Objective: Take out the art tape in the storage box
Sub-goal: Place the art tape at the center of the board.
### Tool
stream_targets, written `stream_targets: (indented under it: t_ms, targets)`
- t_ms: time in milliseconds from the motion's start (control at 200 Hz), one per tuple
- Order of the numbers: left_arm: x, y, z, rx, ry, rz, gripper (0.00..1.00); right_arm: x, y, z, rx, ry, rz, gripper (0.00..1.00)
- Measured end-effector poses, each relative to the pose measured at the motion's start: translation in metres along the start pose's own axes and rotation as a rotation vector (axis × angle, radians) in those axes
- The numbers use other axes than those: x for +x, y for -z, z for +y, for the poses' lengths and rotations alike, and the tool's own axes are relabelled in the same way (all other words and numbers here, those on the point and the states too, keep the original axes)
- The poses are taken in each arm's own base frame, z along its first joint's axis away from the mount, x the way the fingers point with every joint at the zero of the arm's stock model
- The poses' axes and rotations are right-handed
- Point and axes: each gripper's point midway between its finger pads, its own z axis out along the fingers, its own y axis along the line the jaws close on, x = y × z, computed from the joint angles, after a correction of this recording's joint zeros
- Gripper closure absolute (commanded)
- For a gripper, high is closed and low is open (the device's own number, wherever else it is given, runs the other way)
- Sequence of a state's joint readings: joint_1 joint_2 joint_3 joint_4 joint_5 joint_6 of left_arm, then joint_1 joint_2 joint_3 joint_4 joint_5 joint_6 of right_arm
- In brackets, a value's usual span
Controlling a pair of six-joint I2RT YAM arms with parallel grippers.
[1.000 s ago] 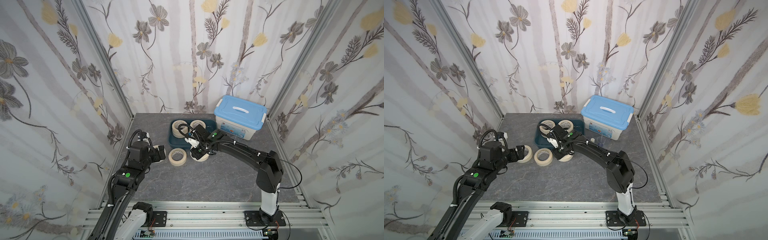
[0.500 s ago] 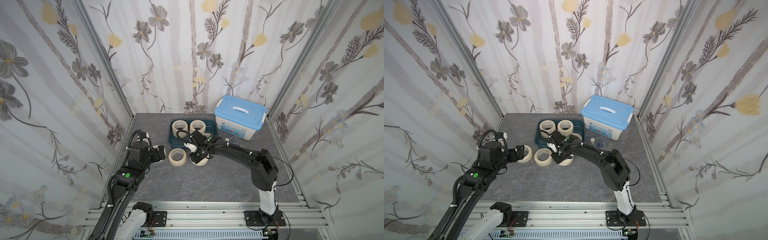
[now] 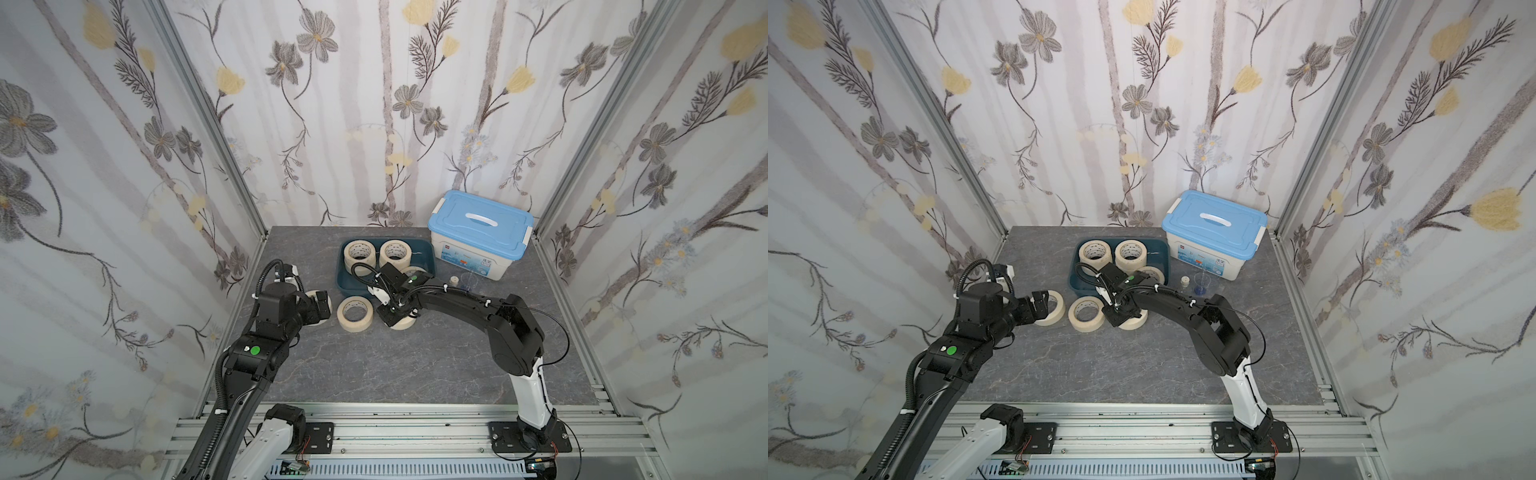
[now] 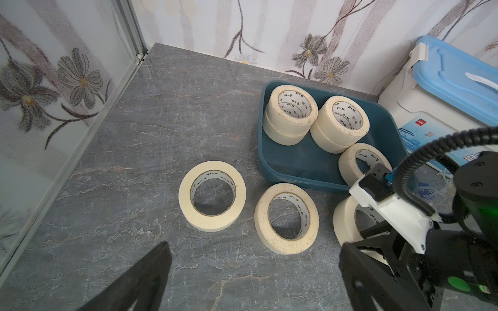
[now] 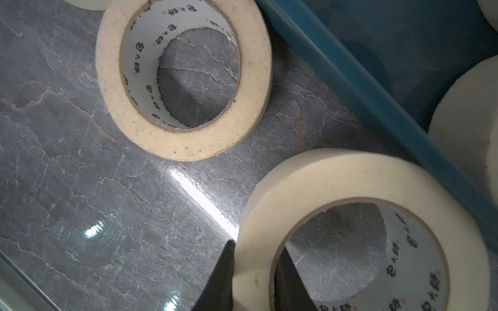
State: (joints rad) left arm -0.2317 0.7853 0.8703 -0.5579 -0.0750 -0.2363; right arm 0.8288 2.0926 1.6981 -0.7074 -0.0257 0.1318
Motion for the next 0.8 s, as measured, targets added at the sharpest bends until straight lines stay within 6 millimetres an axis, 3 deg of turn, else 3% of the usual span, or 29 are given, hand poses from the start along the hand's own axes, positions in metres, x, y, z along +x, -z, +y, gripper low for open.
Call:
stream_targets:
  t_ms: [799]
  targets:
    - [0.0,0.0,0.0,0.0,0.0,0.001,0.0,0.004,-0.027,-0.007,0.013,-0.028,0.045,0.75]
